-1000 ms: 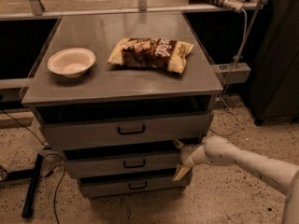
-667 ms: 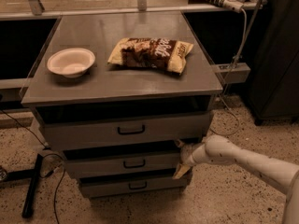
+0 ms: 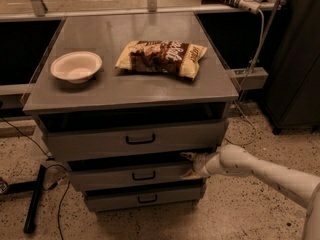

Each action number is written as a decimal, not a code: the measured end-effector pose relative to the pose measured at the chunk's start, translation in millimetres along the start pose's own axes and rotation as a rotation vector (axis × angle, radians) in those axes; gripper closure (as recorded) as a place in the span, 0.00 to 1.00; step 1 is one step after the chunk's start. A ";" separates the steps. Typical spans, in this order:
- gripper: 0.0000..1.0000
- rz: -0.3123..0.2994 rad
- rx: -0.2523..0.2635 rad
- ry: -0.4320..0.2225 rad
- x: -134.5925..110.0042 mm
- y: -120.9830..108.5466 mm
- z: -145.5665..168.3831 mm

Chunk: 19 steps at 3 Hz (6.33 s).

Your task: Open middle drawer

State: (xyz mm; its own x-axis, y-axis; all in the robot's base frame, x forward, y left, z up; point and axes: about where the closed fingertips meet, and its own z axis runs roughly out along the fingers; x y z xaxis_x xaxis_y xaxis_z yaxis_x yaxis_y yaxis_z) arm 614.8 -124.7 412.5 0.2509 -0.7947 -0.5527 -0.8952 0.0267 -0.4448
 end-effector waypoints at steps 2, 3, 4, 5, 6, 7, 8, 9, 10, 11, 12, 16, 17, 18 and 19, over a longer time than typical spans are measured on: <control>0.88 -0.015 0.048 0.033 -4.4 35.6 -22.7; 1.00 -0.006 0.053 0.033 -7.2 48.1 -30.7; 0.91 -0.006 0.053 0.033 -8.9 46.8 -32.8; 0.73 -0.006 0.053 0.033 -9.0 46.7 -32.8; 0.49 -0.006 0.053 0.032 -9.0 46.8 -32.8; 0.27 0.000 0.048 0.029 -9.0 45.7 -32.9; 0.03 0.013 0.039 0.016 -7.1 47.4 -31.7; 1.00 0.049 0.003 -0.042 -0.6 64.0 -25.6; 1.00 0.058 -0.004 -0.055 -3.3 64.2 -29.4; 1.00 0.058 -0.004 -0.055 -8.4 60.0 -35.9; 1.00 0.058 -0.003 -0.055 -12.4 56.7 -41.3; 0.81 0.075 -0.023 -0.095 -22.1 74.3 -50.3; 0.58 0.075 -0.023 -0.095 -23.3 73.4 -52.1; 0.35 0.075 -0.023 -0.095 -23.3 73.4 -52.0; 0.12 0.080 -0.029 -0.093 -22.6 69.9 -49.2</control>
Offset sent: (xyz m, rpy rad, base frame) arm -0.1542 -0.0514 -0.0255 -0.0190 -0.0319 -0.1112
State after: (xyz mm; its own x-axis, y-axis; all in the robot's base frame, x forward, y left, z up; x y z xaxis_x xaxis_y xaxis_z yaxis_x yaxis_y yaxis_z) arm 528.5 -134.7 428.6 0.2098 -0.7308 -0.6495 -0.9237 0.0696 -0.3767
